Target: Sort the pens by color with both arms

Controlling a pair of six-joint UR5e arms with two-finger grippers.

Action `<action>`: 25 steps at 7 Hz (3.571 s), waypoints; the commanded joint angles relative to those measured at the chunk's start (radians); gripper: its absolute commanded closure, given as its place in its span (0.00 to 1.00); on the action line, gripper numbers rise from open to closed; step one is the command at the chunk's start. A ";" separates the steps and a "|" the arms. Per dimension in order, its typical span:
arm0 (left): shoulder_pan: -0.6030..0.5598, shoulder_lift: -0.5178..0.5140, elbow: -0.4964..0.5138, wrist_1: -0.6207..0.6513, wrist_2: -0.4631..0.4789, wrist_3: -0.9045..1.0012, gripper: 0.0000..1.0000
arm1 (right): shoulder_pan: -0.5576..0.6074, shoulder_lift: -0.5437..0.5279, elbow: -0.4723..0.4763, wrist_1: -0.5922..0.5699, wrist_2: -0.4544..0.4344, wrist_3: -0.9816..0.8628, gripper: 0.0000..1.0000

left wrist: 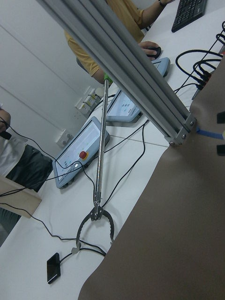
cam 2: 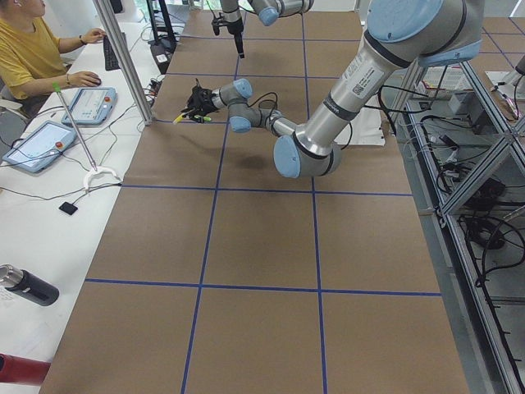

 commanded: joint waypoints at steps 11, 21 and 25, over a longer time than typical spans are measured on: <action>0.038 -0.076 0.050 0.010 -0.013 0.026 0.12 | -0.005 0.004 -0.001 0.000 0.000 -0.001 0.00; -0.266 0.296 -0.812 1.076 -0.844 0.958 0.00 | 0.145 -0.174 0.124 0.089 0.001 -0.143 0.00; -0.697 0.528 -0.741 1.076 -1.109 1.639 0.00 | 0.365 -0.399 0.157 0.092 0.012 -0.532 0.00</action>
